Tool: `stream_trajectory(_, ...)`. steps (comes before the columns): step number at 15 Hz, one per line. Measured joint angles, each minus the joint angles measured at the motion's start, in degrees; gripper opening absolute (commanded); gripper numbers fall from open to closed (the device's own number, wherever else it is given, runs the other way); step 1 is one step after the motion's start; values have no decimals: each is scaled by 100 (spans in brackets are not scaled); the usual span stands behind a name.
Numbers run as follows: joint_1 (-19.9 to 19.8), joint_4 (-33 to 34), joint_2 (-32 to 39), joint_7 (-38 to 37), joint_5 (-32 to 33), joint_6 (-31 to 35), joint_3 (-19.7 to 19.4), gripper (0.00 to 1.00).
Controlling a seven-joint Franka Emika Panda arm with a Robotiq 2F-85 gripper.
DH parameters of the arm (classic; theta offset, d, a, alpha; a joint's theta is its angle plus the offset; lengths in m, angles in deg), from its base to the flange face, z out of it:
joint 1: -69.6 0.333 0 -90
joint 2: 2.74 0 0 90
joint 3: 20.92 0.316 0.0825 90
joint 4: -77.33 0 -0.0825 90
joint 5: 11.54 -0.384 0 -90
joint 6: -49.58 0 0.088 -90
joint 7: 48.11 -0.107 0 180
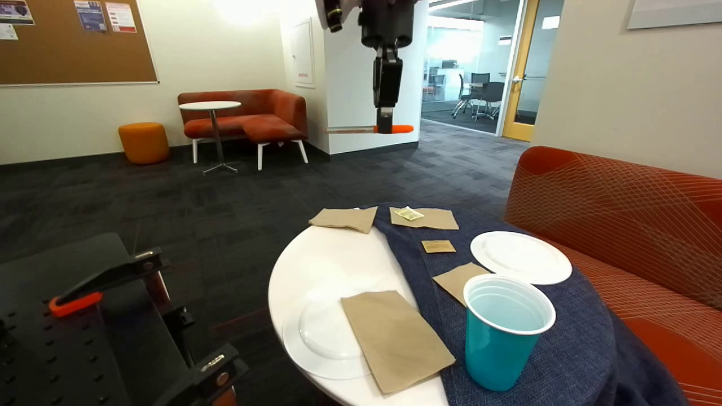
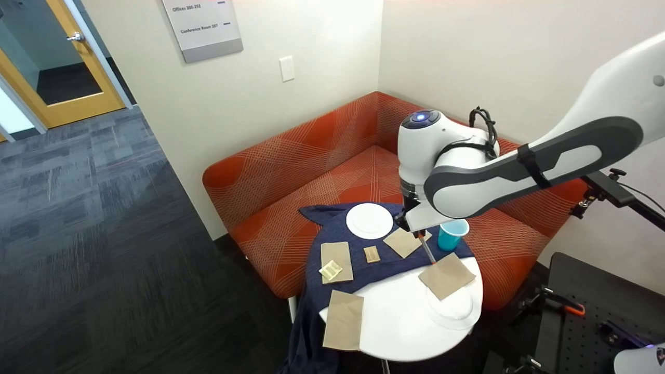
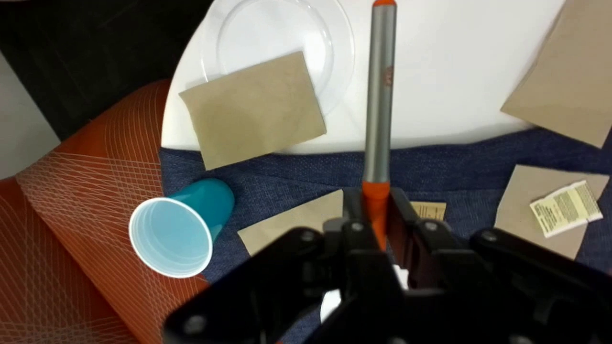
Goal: Put the marker in the cup
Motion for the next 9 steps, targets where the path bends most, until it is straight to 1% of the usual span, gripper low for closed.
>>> stream_trajectory(3,0,-1,25,-887,346,316,-37,4)
stream_trajectory(9,7,0,44,-2830,1355,384,-112,4)
